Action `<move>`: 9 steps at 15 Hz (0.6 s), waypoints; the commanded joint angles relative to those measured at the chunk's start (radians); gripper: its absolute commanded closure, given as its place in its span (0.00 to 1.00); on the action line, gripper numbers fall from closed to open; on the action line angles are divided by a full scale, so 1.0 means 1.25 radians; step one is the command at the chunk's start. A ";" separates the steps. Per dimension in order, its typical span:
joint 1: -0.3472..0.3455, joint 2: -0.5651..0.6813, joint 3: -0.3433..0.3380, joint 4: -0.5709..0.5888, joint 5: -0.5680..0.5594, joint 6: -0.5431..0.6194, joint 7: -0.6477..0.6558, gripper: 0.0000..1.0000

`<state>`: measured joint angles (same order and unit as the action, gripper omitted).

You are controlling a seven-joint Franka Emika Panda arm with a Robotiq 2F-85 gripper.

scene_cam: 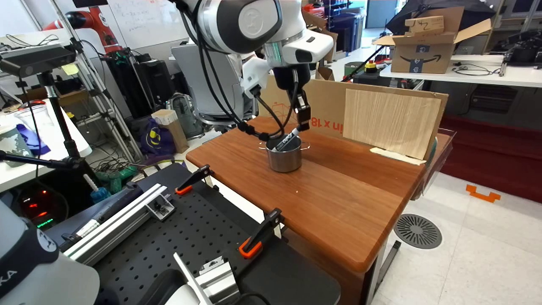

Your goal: Pick up the marker from the cup and put it on the table

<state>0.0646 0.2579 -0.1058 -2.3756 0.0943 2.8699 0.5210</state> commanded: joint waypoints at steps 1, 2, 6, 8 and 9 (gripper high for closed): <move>-0.012 -0.084 0.015 -0.031 0.036 -0.016 -0.034 0.95; -0.015 -0.102 0.019 -0.033 0.041 -0.021 -0.039 0.95; -0.028 -0.178 0.043 -0.028 0.116 -0.033 -0.055 0.95; -0.025 -0.185 0.046 -0.027 0.138 -0.020 -0.034 0.95; -0.023 -0.179 0.050 -0.029 0.153 -0.014 -0.023 0.95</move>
<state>0.0523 0.0399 -0.0718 -2.3990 0.2218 2.8493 0.4843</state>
